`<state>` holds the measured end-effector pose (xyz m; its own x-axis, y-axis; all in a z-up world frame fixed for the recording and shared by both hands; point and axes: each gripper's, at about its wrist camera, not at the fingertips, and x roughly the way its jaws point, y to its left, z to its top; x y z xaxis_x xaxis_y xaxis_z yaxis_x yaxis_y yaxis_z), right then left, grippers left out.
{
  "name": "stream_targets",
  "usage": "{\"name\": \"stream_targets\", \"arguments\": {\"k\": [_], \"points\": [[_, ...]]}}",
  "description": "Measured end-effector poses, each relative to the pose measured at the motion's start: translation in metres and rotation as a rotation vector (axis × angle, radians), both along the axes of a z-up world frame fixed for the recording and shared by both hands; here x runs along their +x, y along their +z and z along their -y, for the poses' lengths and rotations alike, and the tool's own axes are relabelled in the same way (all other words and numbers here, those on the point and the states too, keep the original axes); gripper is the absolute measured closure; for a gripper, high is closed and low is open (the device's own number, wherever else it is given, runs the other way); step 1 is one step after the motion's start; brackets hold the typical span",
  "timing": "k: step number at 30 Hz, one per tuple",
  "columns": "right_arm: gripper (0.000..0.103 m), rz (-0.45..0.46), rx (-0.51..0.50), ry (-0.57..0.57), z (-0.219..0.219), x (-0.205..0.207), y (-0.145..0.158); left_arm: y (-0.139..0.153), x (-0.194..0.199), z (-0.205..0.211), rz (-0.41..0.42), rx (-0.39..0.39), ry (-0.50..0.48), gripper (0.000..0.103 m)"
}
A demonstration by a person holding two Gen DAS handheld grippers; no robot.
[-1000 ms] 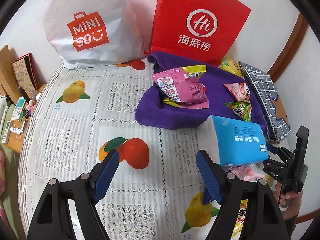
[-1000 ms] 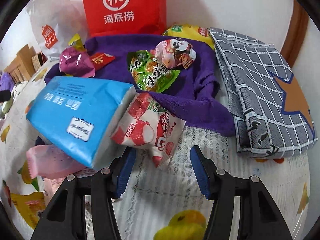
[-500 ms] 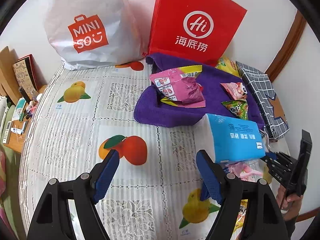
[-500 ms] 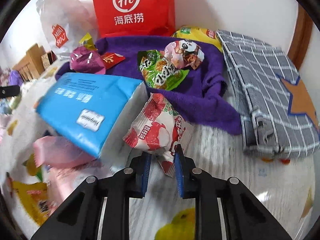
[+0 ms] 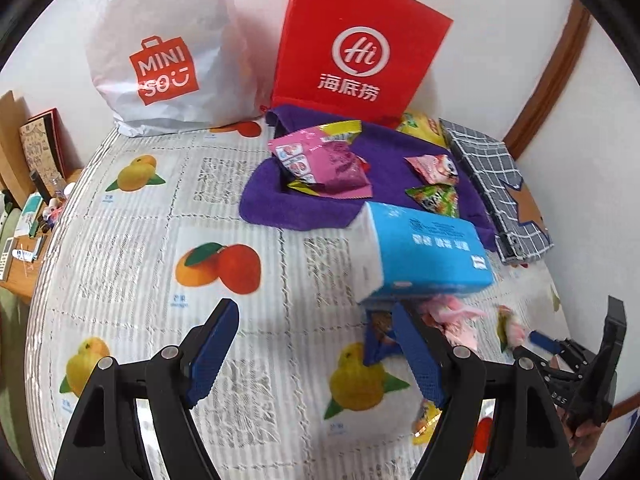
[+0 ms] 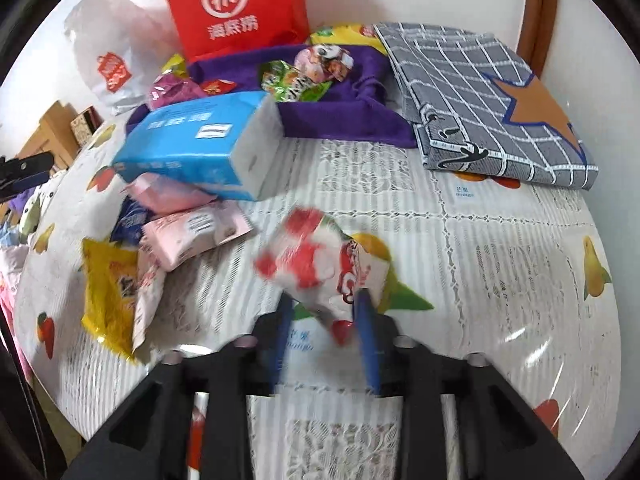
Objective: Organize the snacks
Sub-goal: 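Lift the lychee packet with the right tool while the left grasps the dark blue biscuit packet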
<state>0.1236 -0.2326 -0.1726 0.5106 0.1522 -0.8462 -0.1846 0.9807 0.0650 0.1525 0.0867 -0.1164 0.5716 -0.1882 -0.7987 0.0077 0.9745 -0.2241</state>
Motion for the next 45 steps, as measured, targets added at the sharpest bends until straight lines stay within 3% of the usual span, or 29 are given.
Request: {"name": "stream_targets", "arguments": {"k": [1, 2, 7, 10, 17, 21, 26, 27, 28, 38, 45], "points": [[0.036, 0.026, 0.005, -0.002, 0.001, -0.007, 0.004, 0.001, -0.004, 0.001, 0.004, 0.002, -0.004, 0.025], [0.033, 0.058, 0.018, -0.004, 0.002, -0.014, 0.009, 0.001, -0.007, 0.002, 0.006, 0.003, -0.005, 0.025], [0.026, 0.177, 0.02, 0.031, -0.004, -0.028, 0.025, 0.004, -0.018, 0.001, 0.014, -0.003, 0.002, 0.025], [0.026, 0.146, 0.039, 0.022, -0.008, -0.012, 0.02, 0.004, -0.022, 0.003, 0.014, -0.002, -0.001, 0.025], [0.026, 0.064, 0.106, -0.112, 0.008, 0.023, -0.011, 0.002, -0.024, 0.003, 0.003, 0.016, 0.01, 0.025], [0.029, 0.008, 0.137, -0.114, 0.009, 0.031, -0.027, -0.004, -0.019, 0.001, -0.015, 0.017, 0.023, 0.025], [0.032, 0.078, -0.014, -0.081, -0.012, 0.027, -0.033, -0.016, -0.013, 0.008, -0.03, 0.005, 0.017, 0.025], [0.038, 0.091, -0.018, -0.077, -0.014, 0.027, -0.034, -0.018, -0.012, 0.011, -0.032, 0.003, 0.008, 0.025], [0.047, 0.103, -0.014, -0.077, -0.013, 0.026, -0.034, -0.02, -0.011, 0.014, -0.034, 0.002, -0.005, 0.025], [0.056, 0.158, 0.082, -0.055, 0.0, 0.017, -0.029, -0.048, 0.012, 0.059, -0.082, -0.007, -0.118, 0.025], [0.057, 0.132, 0.15, -0.052, 0.007, 0.022, -0.032, -0.08, 0.029, 0.087, -0.148, -0.023, -0.146, 0.026]]}}
